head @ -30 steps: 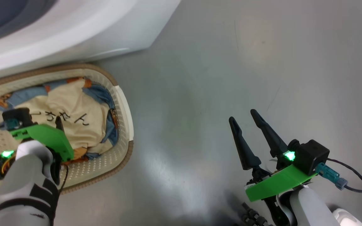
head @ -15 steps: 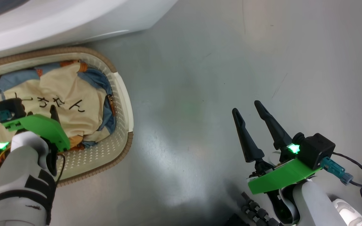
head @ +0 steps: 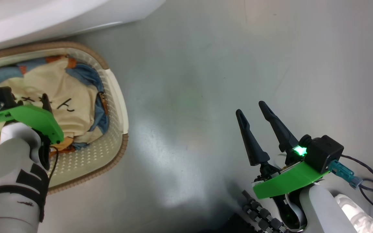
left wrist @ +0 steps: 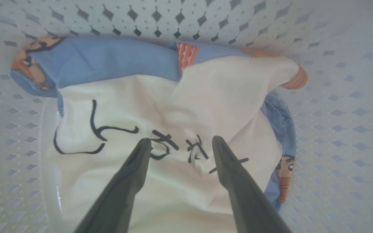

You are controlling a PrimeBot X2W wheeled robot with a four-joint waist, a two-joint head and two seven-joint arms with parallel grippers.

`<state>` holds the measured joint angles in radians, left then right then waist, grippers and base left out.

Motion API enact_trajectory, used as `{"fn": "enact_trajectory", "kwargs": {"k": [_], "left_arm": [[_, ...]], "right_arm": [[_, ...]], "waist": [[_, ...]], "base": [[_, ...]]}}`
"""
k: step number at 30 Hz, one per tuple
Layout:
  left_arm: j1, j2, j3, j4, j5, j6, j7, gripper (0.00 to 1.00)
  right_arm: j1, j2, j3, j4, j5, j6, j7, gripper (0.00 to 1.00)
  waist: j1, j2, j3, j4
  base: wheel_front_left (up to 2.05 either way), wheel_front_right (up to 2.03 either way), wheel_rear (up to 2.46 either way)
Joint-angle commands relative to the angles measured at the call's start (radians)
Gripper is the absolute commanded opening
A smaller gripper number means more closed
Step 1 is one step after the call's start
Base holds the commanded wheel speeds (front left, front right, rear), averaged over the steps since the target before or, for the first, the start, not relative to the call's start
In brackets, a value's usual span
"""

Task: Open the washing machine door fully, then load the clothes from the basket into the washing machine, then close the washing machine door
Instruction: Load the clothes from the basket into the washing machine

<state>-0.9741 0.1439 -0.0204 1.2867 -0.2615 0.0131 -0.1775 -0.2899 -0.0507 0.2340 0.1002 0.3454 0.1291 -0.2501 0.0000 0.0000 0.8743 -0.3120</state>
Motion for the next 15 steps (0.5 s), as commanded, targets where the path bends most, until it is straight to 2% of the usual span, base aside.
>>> {"fn": "enact_trajectory", "kwargs": {"k": [1, 15], "left_arm": [[0.008, 0.037, 0.007, -0.003, -0.004, 0.006, -0.008, 1.0], [-0.022, 0.081, -0.022, 0.001, 0.004, 0.033, 0.012, 1.0]], "right_arm": [[0.016, 0.0, 0.021, -0.022, 0.007, 0.002, -0.012, 1.0], [0.025, 0.0, 0.017, -0.034, 0.016, 0.002, -0.012, 1.0]], "waist": [[0.0, 0.0, 0.016, -0.015], [0.0, 0.0, 0.06, -0.046]], "base": [[0.0, 0.0, 0.0], [0.0, 0.0, 0.0]]}}
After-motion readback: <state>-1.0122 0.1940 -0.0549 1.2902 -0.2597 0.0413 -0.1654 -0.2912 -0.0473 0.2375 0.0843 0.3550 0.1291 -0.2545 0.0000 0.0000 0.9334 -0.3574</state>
